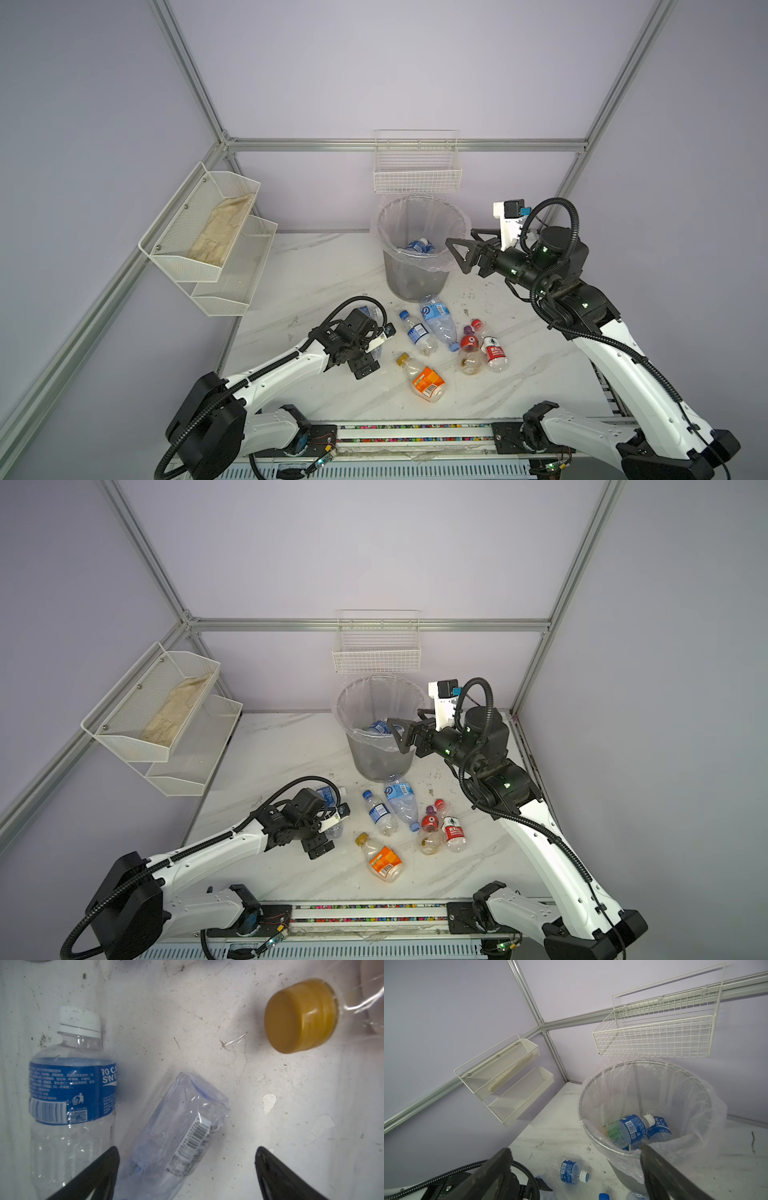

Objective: Throw the plastic bottles in the bin
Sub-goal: 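Lower the left gripper onto the clear blue-tinted bottle while the right gripper withdraws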

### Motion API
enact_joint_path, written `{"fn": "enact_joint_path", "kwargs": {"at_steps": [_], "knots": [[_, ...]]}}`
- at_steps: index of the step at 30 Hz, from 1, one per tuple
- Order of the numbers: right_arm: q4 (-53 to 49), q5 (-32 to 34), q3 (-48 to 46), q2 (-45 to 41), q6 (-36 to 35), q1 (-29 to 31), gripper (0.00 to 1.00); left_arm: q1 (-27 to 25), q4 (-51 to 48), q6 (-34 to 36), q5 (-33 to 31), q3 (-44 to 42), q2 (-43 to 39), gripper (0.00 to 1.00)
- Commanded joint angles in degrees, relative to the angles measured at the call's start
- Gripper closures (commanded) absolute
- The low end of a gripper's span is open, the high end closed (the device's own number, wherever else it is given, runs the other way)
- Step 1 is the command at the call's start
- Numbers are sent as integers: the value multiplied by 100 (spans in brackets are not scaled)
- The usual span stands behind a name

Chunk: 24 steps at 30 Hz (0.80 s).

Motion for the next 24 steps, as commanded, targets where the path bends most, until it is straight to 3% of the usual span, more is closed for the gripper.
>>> {"fn": "enact_joint_path", "kwargs": {"at_steps": [1, 15, 24], "knots": [[22, 62, -69, -110, -86, 3, 2, 66, 256, 148, -129, 308, 19, 0], [22, 134, -341, -283, -148, -1, 3, 156, 371, 196, -206, 438, 702, 1], [-49, 221, -387, -313, -181, -3, 2, 147, 237, 13, 108, 574, 1173, 11]]}}
